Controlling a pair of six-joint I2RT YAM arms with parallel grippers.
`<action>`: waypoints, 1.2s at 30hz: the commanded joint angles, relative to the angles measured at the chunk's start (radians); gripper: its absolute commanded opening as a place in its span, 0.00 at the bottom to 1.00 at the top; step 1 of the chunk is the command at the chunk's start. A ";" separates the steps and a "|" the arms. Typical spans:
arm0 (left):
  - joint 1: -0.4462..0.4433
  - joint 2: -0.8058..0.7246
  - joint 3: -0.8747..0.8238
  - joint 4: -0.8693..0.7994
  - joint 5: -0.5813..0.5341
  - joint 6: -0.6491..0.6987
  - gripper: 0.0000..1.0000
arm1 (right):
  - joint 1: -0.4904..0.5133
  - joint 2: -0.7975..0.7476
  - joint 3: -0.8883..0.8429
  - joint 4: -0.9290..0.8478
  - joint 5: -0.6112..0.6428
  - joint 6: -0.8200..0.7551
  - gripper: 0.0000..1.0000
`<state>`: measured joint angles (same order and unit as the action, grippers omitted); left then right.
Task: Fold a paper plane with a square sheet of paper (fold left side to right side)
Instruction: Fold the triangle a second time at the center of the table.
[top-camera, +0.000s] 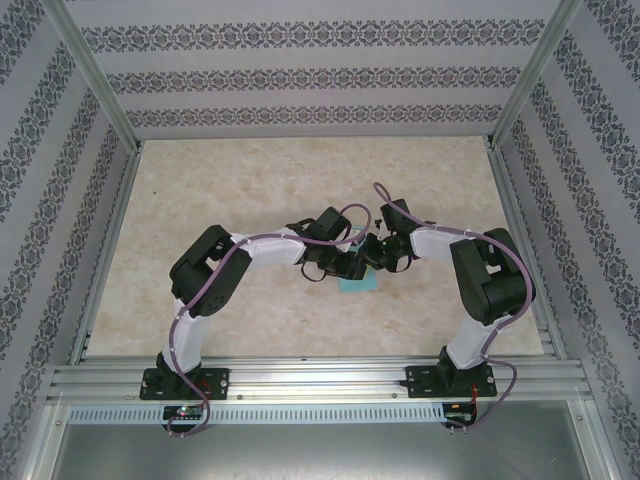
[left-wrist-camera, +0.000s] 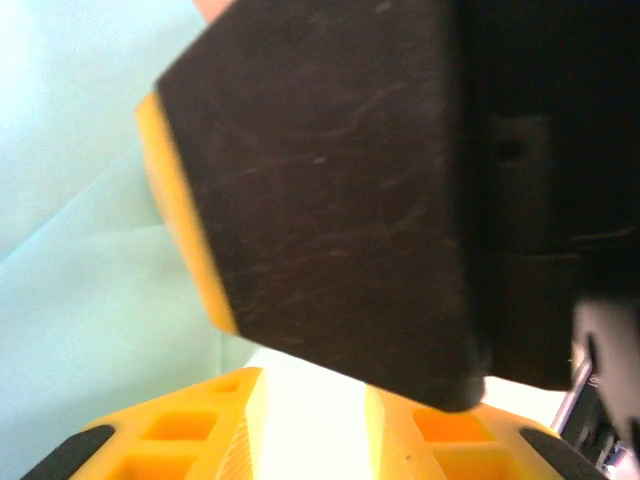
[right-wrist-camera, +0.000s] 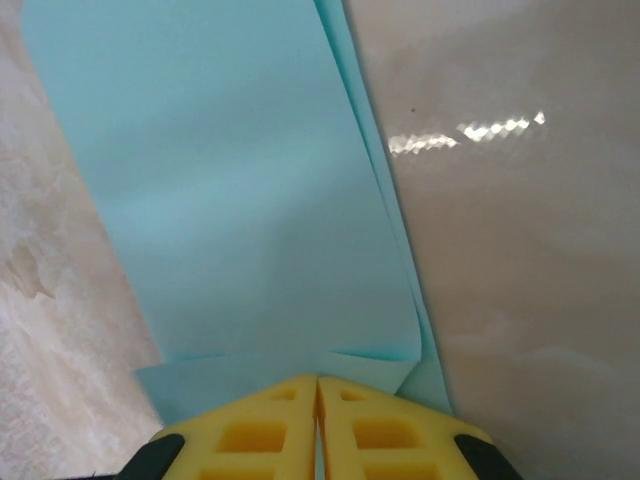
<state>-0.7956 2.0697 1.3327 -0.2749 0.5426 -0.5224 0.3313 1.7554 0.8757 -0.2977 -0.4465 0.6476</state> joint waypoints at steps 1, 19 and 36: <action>0.006 0.020 0.003 -0.015 -0.020 0.025 0.32 | -0.005 0.035 -0.010 -0.035 0.061 -0.023 0.10; -0.023 -0.074 -0.155 -0.156 0.005 0.186 0.30 | -0.016 0.042 0.006 -0.063 0.078 -0.036 0.10; -0.042 -0.155 -0.220 -0.225 -0.019 0.216 0.30 | -0.017 0.049 0.016 -0.073 0.076 -0.038 0.11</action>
<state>-0.8150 1.9442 1.1526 -0.3550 0.5297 -0.3180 0.3313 1.7638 0.8932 -0.3279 -0.4496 0.6315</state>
